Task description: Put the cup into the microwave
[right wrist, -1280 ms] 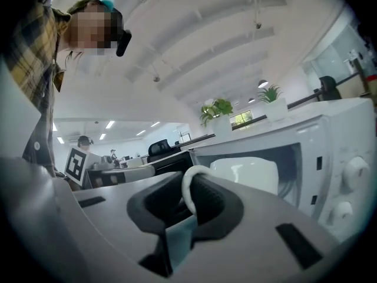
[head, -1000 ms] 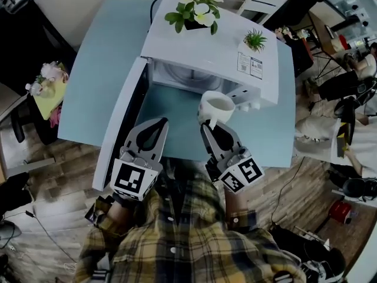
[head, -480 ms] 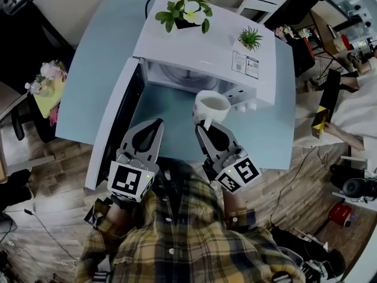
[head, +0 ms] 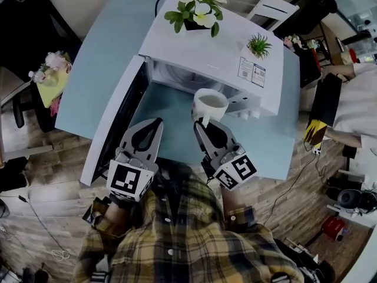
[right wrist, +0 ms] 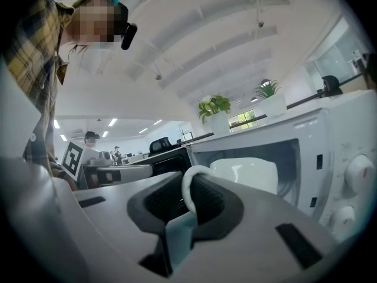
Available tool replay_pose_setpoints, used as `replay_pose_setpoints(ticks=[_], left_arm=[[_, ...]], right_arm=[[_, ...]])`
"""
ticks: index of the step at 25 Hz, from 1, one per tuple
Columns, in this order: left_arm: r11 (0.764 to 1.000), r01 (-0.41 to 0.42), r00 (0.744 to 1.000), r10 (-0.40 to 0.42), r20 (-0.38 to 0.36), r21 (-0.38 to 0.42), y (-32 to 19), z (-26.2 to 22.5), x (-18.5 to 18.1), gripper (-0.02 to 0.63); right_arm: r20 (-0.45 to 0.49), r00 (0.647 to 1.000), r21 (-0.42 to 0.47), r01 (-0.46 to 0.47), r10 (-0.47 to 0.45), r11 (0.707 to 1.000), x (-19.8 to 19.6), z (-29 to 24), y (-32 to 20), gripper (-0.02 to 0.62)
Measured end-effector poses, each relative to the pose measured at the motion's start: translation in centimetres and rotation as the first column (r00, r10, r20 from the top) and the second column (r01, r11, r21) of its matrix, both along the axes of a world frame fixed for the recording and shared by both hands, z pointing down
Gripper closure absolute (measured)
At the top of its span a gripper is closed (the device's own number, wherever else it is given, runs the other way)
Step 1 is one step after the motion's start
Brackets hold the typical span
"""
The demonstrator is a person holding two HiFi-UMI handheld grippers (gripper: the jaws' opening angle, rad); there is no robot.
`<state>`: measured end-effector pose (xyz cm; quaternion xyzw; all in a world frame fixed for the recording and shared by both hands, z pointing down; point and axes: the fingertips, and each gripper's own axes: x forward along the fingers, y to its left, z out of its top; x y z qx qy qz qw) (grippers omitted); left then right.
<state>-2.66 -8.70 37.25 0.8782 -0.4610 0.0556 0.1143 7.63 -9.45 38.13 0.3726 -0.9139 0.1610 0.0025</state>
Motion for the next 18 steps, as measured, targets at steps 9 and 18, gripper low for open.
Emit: replay_pose_setpoints(ticks=[9,18], left_arm=[[0.999,0.02,1.0,-0.02,-0.002,-0.038,-0.1,0.9,0.1,0.615],[0.997,0.038,0.999,-0.038,0.003,-0.066,-0.8,2.1,0.0,0.615]], right_arm=[[-0.021,0.999,0.003,0.049,-0.049,0.999,-1.0,1.6,-2.0,0.54],[-0.018,0.998,0.005,0.055,-0.055,0.998,-1.6,3.2,-4.4,0.54]])
